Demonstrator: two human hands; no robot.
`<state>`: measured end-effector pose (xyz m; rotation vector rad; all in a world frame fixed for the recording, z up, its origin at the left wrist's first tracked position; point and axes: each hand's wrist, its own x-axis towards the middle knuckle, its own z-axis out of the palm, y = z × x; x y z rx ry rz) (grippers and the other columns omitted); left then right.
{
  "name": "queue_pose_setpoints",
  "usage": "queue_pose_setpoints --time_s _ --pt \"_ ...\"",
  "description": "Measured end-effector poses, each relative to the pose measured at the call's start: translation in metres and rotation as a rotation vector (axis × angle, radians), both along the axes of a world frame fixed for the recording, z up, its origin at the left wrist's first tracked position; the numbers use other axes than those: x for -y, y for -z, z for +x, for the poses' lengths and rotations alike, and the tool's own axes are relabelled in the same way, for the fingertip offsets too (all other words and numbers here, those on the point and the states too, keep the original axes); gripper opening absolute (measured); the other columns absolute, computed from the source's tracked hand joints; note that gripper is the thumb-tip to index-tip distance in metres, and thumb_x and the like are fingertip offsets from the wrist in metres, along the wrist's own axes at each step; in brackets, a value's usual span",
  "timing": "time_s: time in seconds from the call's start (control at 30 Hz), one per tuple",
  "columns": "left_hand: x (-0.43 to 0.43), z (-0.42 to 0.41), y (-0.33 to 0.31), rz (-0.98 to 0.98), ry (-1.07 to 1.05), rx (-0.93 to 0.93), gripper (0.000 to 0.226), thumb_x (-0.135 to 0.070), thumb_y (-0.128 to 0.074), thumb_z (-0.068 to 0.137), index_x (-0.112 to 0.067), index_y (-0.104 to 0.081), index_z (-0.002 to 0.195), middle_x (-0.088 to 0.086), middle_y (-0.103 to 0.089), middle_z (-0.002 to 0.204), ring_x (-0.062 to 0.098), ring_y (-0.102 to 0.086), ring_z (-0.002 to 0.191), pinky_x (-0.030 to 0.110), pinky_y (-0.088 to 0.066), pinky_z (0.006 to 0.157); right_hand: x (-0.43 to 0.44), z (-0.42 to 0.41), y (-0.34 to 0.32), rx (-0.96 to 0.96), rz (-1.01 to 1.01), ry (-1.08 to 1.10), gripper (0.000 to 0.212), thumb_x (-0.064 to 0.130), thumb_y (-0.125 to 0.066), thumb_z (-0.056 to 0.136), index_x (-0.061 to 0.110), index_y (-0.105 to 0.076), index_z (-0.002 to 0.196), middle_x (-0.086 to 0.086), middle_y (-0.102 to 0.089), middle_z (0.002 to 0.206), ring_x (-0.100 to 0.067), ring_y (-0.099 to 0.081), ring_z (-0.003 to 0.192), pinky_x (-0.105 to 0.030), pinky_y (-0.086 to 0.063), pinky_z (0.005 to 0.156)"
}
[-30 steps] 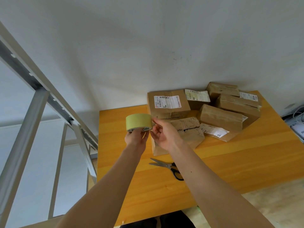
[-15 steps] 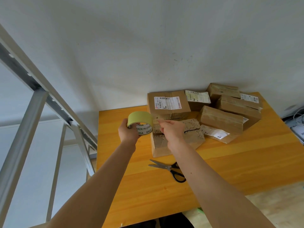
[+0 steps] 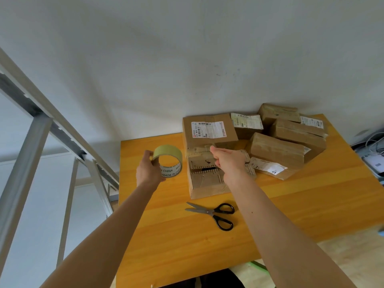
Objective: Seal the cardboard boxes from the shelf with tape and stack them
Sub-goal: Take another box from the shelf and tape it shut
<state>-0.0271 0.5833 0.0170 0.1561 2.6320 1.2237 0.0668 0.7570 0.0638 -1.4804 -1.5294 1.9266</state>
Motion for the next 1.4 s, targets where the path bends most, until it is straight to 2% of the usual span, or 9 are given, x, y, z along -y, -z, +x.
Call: queue_pose_setpoints --time_s 0.13,0.3,0.4,0.53,0.67,0.8,1.07,1.27,1.4 --pt "0.014 -0.004 0.006 -0.196 0.174 -0.180 0.026 0.001 -0.038 0.094 -0.015 -0.044 0.113 0.012 -0.060 0.085 0.034 -0.062 0.067 0.048 -0.055 0.056 -0.017 0.013 0.003 0.048 -0.012 0.072 0.016 0.015 -0.077 0.083 0.015 -0.063 0.075 0.000 -0.063 0.078 -0.010 -0.058 0.074 -0.029 -0.051 0.086" --pt "0.028 -0.012 0.010 -0.241 0.208 -0.173 0.035 0.009 -0.044 0.088 -0.012 -0.045 0.115 0.013 -0.058 0.092 0.035 -0.061 0.074 0.049 -0.055 0.055 -0.042 0.023 0.003 0.063 -0.010 0.092 0.019 0.013 -0.079 0.080 0.014 -0.063 0.070 -0.001 -0.063 0.079 -0.016 -0.060 0.086 -0.039 -0.050 0.099" --pt "0.025 -0.008 0.012 -0.262 0.248 -0.203 0.038 0.010 -0.045 0.087 -0.012 -0.045 0.118 0.012 -0.058 0.094 0.035 -0.061 0.074 0.046 -0.054 0.054 -0.045 0.026 0.009 0.065 -0.052 0.108 0.021 0.011 -0.079 0.080 0.012 -0.059 0.076 -0.002 -0.062 0.084 -0.017 -0.061 0.091 -0.034 -0.050 0.095" --pt "0.033 -0.012 0.014 -0.419 0.283 -0.323 0.039 0.007 -0.050 0.086 -0.008 -0.045 0.121 0.016 -0.056 0.099 0.035 -0.055 0.069 0.040 -0.043 0.052 -0.069 0.041 0.015 0.054 -0.100 0.186 0.026 0.012 -0.078 0.081 0.005 -0.060 0.098 -0.005 -0.064 0.087 -0.010 -0.059 0.076 -0.020 -0.049 0.065" --pt "0.035 -0.009 0.014 -0.492 0.368 -0.385 0.040 0.005 -0.058 0.084 -0.007 -0.045 0.120 0.016 -0.054 0.096 0.032 -0.052 0.058 0.035 -0.041 0.045 -0.084 0.052 0.016 0.094 -0.007 0.104 0.010 0.013 -0.078 0.081 0.009 -0.068 0.084 -0.001 -0.066 0.076 -0.008 -0.058 0.067 -0.015 -0.046 0.052" --pt "0.029 -0.002 0.013 -0.521 0.457 -0.430 0.045 0.006 -0.061 0.081 -0.006 -0.047 0.122 0.017 -0.054 0.096 0.036 -0.055 0.051 0.031 -0.038 0.040 -0.100 0.060 0.019 0.133 0.050 0.135 0.009 0.011 -0.077 0.081 0.013 -0.069 0.080 -0.001 -0.067 0.083 -0.010 -0.061 0.079 -0.018 -0.047 0.062" --pt "0.033 -0.006 0.011 -0.563 0.513 -0.493 0.056 0.011 -0.068 0.072 -0.010 -0.040 0.116 0.018 -0.051 0.087 0.033 -0.047 0.039 0.026 -0.032 0.035 -0.117 0.066 0.033 0.148 0.068 0.083 0.010 0.013 -0.078 0.081 0.018 -0.069 0.077 0.001 -0.068 0.083 -0.010 -0.061 0.082 -0.020 -0.047 0.064" --pt "0.031 0.000 0.008 -0.539 0.495 -0.510 0.058 0.014 -0.066 0.070 -0.010 -0.039 0.116 0.019 -0.050 0.085 0.034 -0.049 0.040 0.029 -0.036 0.034 -0.122 0.063 0.043 0.134 0.079 0.043 0.005 0.015 -0.073 0.086 0.014 -0.073 0.091 0.004 -0.070 0.087 -0.006 -0.061 0.085 -0.020 -0.048 0.068" --pt "0.034 -0.001 0.010 -0.535 0.466 -0.496 0.057 0.014 -0.063 0.074 -0.011 -0.037 0.117 0.020 -0.050 0.088 0.037 -0.052 0.045 0.031 -0.038 0.036 -0.122 0.059 0.047 0.140 0.126 -0.003 0.007 0.018 -0.072 0.087 0.020 -0.072 0.081 0.005 -0.068 0.081 -0.006 -0.060 0.083 -0.034 -0.050 0.091"
